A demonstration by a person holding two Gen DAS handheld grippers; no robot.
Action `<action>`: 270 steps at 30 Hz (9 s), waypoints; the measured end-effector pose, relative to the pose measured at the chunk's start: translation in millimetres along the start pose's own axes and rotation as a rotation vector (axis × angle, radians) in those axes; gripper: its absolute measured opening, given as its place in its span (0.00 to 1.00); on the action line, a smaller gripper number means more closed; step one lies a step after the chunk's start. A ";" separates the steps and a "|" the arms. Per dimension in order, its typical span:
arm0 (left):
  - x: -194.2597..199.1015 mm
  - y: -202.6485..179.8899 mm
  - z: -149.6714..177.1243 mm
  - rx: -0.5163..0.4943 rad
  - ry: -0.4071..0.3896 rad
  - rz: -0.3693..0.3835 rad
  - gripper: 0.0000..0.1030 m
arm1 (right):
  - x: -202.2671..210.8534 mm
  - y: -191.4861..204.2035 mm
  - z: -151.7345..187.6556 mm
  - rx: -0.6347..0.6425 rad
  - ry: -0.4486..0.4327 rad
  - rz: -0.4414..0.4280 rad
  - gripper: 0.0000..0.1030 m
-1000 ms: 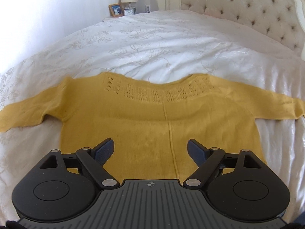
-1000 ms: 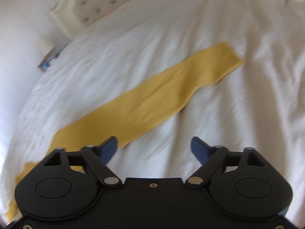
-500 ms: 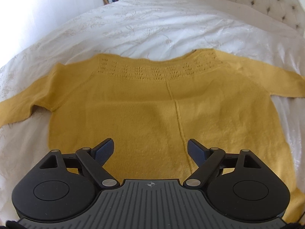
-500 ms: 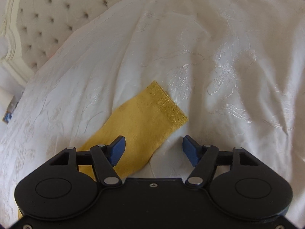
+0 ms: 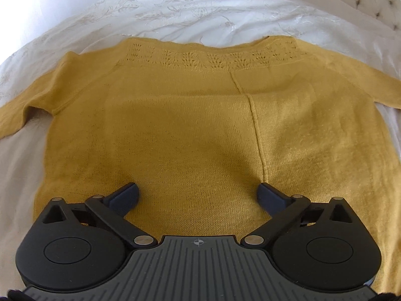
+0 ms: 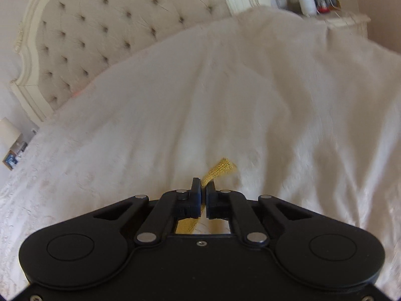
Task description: Fold small clothes
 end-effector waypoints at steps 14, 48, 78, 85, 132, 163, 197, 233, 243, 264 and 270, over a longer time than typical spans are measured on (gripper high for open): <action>53.7 42.5 18.3 0.058 -0.084 0.053 0.98 | 148.2 247.7 67.5 0.450 -0.044 -0.490 0.09; 37.8 87.2 -63.7 0.077 -0.145 0.125 0.73 | 136.7 284.0 285.8 0.792 -0.148 -0.697 0.63; 32.1 75.2 -133.5 -0.038 -0.242 -0.034 0.07 | 81.1 238.3 211.2 0.514 -0.111 -0.633 0.67; -5.0 120.0 -124.5 0.058 -0.138 -0.081 0.07 | 59.1 236.0 209.9 0.503 -0.001 -0.538 0.67; 72.8 388.5 14.6 0.721 -0.424 -0.070 0.89 | 102.8 275.0 288.2 0.744 -0.015 -0.775 0.90; 177.3 270.3 -124.0 0.441 -0.577 -0.133 0.03 | 98.5 268.6 267.4 0.615 0.014 -0.763 0.91; -43.4 -83.5 -124.9 -0.225 -0.227 0.383 0.83 | 63.2 219.2 180.6 0.320 0.008 -0.594 0.91; -15.4 154.8 -68.0 0.151 -0.128 -0.027 0.94 | 48.6 257.6 251.4 0.539 0.278 -0.696 0.58; 2.5 159.3 -76.2 0.134 -0.217 0.007 0.95 | 60.2 263.7 264.6 0.624 0.235 -0.709 0.13; -2.1 194.6 -89.8 0.141 -0.255 -0.073 0.99 | 45.5 248.9 243.2 0.605 0.100 -0.508 0.51; -24.2 201.4 -106.7 0.155 -0.193 0.013 0.99 | 44.0 245.0 235.3 0.531 0.074 -0.555 0.88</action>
Point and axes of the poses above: each gripper's, at about its wrist camera, not at the fingertips, and x roughly against the way its jaws point, y to its left, z to its underside, the point moved 2 cm from there along -x, roughly the way its jaws point, and after that the axes turned 9 degrees about z, right-handed, at the moved point
